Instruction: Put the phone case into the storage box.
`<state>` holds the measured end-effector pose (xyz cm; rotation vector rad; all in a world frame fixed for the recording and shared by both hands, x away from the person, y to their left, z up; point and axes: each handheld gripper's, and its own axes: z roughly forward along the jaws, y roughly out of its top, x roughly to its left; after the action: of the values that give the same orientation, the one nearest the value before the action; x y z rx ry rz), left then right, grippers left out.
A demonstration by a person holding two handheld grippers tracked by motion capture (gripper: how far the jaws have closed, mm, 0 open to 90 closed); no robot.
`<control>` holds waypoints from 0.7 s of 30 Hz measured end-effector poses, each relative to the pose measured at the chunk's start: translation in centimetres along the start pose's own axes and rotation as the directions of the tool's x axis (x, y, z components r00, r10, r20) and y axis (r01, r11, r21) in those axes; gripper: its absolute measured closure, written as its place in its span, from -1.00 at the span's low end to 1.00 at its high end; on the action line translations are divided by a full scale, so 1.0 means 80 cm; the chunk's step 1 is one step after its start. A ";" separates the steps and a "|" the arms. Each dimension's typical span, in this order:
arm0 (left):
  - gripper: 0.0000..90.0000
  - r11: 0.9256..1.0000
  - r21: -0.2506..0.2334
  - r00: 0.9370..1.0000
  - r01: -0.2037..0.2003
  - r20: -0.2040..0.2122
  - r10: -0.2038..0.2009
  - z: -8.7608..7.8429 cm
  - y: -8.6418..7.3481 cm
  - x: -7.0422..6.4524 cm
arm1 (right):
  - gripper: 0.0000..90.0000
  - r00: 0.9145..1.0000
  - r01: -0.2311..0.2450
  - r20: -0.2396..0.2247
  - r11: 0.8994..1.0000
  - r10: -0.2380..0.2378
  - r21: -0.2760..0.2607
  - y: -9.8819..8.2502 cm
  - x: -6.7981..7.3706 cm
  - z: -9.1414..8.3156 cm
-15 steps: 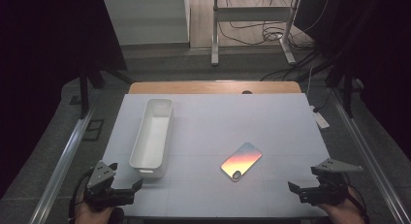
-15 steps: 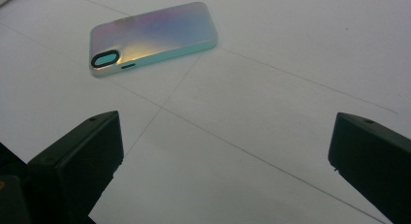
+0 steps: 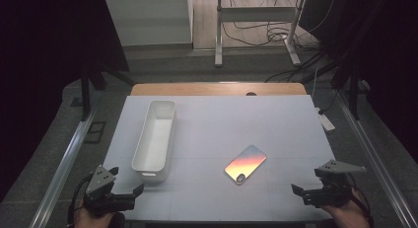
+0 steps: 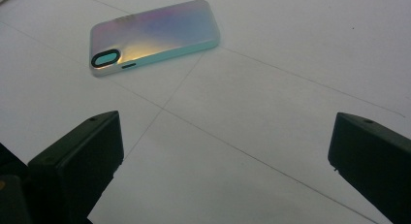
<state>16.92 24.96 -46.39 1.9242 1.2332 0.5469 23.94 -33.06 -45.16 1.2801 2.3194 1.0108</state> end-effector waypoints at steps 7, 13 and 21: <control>-0.97 1.000 0.002 1.000 -0.005 -0.001 0.005 0.001 0.001 -0.001 | -1.00 1.000 0.002 0.004 1.000 -0.002 0.003 0.000 -0.001 0.000; -0.97 1.000 0.003 1.000 -0.006 -0.001 0.006 0.001 0.002 -0.001 | -1.00 1.000 0.003 0.000 1.000 -0.003 0.005 0.001 -0.001 0.001; -0.97 1.000 0.004 1.000 -0.005 -0.003 0.005 0.001 0.001 -0.001 | -1.00 1.000 0.025 -0.018 0.999 -0.025 0.028 0.004 0.000 0.006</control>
<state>16.97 24.84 -46.35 1.9309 1.2320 0.5508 24.42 -32.72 -45.30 1.2547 2.3644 0.9887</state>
